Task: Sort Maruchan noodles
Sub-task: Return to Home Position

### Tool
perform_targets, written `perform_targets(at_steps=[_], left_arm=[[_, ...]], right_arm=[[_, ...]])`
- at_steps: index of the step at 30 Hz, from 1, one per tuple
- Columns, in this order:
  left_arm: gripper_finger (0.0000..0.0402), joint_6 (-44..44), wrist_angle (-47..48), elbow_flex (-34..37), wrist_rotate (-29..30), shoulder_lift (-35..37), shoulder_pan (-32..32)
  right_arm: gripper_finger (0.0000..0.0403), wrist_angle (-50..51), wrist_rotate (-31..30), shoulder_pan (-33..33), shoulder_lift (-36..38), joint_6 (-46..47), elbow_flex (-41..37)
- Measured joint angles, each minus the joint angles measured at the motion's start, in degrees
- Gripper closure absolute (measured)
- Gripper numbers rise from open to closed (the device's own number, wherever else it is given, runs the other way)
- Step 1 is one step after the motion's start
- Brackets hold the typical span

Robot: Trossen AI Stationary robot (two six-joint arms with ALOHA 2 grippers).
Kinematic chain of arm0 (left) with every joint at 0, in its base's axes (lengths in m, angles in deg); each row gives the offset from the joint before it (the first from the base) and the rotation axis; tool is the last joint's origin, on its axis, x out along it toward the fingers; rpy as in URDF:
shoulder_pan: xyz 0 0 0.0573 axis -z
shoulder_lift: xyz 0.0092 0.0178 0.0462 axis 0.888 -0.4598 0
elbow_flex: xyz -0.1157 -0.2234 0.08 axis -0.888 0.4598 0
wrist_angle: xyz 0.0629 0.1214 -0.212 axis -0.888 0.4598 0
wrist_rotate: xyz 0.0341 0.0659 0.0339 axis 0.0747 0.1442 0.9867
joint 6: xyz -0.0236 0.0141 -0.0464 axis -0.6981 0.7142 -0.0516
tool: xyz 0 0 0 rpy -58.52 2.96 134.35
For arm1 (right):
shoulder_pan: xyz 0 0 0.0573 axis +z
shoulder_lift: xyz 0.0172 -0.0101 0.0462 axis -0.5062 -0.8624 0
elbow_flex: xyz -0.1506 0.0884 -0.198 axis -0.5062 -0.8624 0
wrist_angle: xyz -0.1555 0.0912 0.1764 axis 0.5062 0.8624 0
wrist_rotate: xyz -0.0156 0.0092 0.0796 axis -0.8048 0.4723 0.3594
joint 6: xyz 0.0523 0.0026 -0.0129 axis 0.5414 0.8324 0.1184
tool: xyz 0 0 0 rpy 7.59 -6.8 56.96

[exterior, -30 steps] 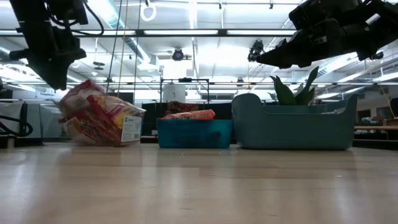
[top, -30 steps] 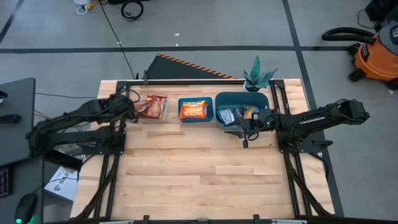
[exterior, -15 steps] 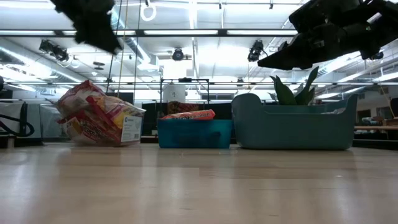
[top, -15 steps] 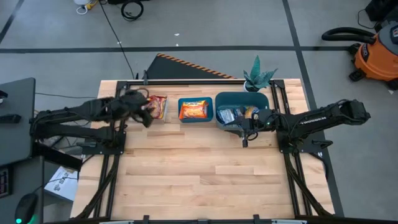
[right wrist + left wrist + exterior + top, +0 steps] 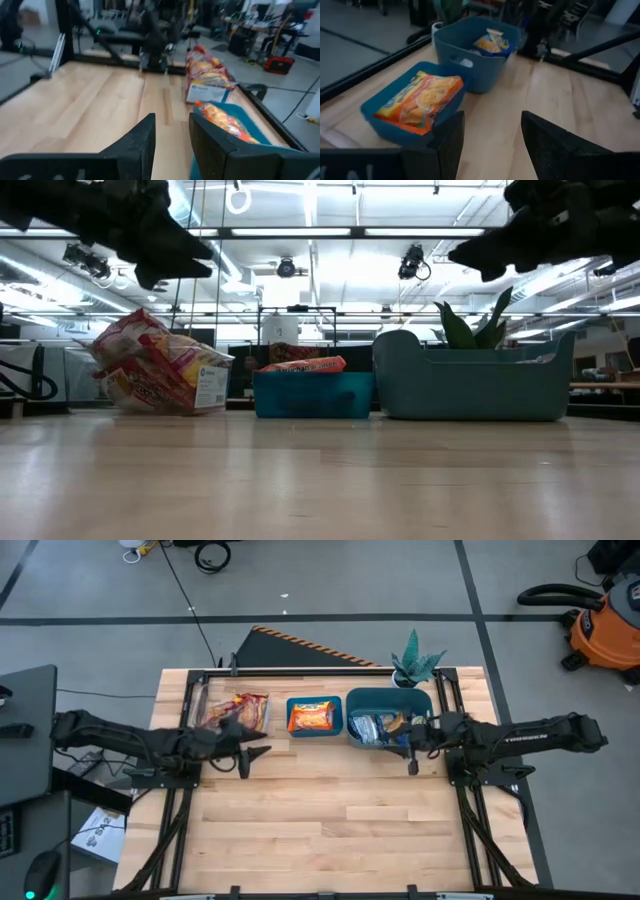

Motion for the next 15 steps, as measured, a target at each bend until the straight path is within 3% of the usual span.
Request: perform_targets(at_steps=[15], left_arm=[[0.0200, 11.84, -26.19, 16.17, -0.89, 5.61, 0.25]], right_arm=[[0.0279, -2.24, 4.95, -10.52, 18.55, 15.65, -7.80]])
